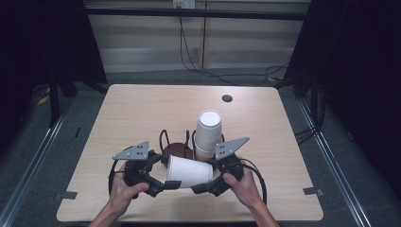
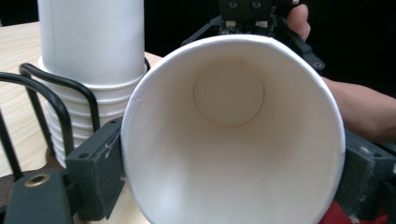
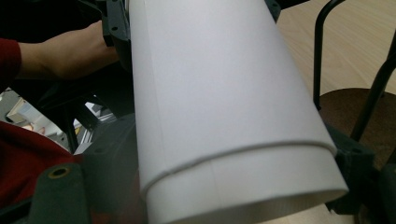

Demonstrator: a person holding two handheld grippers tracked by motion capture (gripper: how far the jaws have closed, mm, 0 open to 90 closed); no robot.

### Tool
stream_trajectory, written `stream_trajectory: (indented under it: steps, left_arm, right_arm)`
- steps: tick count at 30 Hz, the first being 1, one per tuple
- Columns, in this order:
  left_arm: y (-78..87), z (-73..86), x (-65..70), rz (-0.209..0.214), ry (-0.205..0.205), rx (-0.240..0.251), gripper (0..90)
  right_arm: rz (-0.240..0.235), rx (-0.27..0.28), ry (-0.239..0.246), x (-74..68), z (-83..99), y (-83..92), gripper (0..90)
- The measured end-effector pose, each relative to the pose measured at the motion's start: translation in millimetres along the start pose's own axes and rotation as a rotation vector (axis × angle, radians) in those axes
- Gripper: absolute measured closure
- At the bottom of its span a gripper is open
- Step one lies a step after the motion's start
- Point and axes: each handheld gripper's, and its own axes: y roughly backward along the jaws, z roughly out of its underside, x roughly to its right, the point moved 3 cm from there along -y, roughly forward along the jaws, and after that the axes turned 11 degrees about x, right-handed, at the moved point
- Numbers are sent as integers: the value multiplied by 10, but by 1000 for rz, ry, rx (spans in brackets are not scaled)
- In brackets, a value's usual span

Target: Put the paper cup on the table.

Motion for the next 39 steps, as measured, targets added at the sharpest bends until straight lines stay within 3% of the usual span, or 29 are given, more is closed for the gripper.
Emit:
stream_trajectory:
  steps: [6, 20, 23, 29, 34, 39]
  left_arm:
    - [43, -6, -35, -21, -3, -16, 130]
    - [195, -59, -105, -75, 18, -30, 128]
    - [223, -62, -123, -87, 38, -31, 128]
    - [291, -98, -107, -112, 35, -49, 128]
    - [368, -156, -133, -140, 49, -54, 128]
    - [455, -211, -152, -169, 38, -95, 127]
  right_arm:
    - [27, 18, 1, 23, -7, 39, 144]
    - [77, 51, -7, 47, -25, 134, 144]
    - [95, 54, -9, 64, -21, 144, 144]
    - [150, 52, -13, 68, -24, 161, 144]
    - [170, 50, -7, 62, -28, 171, 144]
    - [204, 59, -7, 87, -29, 193, 144]
